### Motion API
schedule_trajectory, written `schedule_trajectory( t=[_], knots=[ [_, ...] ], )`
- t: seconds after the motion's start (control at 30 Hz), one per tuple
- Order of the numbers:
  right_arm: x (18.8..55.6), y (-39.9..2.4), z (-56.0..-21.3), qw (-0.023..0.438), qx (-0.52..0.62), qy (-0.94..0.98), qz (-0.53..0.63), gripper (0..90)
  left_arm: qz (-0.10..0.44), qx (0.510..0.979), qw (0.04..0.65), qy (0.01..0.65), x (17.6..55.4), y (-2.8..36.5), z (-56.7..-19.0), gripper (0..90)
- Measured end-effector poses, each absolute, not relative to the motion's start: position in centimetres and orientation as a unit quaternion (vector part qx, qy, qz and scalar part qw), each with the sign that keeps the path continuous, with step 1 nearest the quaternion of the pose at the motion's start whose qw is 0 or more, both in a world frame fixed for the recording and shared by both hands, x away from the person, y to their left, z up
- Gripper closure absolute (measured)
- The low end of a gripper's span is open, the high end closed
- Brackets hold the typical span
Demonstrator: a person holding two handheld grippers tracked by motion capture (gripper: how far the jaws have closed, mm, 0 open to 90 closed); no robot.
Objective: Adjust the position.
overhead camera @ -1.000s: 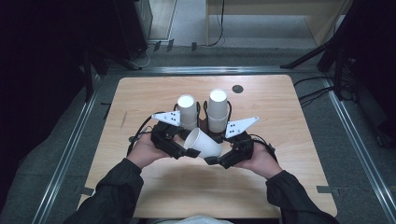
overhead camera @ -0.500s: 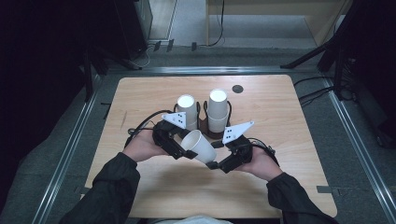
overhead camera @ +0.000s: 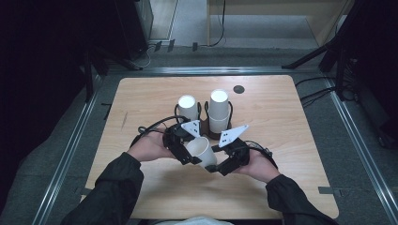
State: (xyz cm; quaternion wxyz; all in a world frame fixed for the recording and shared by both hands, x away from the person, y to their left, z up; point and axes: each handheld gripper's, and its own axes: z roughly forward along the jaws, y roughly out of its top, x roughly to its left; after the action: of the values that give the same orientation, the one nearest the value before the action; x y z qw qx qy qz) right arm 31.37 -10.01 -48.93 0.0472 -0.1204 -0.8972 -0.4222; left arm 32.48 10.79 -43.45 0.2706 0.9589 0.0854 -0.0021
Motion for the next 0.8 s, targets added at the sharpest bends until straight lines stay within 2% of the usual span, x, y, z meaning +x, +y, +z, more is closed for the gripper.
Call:
schedule_trajectory(
  t=[0.23, 0.33, 0.57, 0.67, 0.7, 0.8],
  knots=[
    [31.38, -9.37, -49.62, 0.046, -0.120, -0.902, -0.412, 26.6, -0.006, 0.962, 0.261, 0.081, 32.36, 10.33, -43.90, 21.6],
    [31.57, -9.18, -49.74, 0.048, -0.122, -0.900, -0.416, 31.5, -0.007, 0.963, 0.258, 0.081, 32.36, 10.22, -44.01, 21.2],
    [31.56, -9.32, -49.53, 0.043, -0.115, -0.901, -0.416, 32.8, -0.008, 0.960, 0.266, 0.080, 32.33, 10.30, -43.97, 20.2],
    [31.54, -9.38, -49.42, 0.045, -0.115, -0.899, -0.419, 32.6, -0.008, 0.959, 0.273, 0.078, 32.41, 10.46, -43.88, 18.1],
    [31.55, -9.50, -49.25, 0.044, -0.118, -0.897, -0.423, 32.6, -0.012, 0.957, 0.279, 0.080, 32.47, 10.55, -43.84, 12.6],
    [31.67, -9.71, -49.05, 0.040, -0.120, -0.895, -0.428, 32.6, -0.028, 0.950, 0.297, 0.094, 32.72, 10.84, -43.72, 9.5]
  ],
)
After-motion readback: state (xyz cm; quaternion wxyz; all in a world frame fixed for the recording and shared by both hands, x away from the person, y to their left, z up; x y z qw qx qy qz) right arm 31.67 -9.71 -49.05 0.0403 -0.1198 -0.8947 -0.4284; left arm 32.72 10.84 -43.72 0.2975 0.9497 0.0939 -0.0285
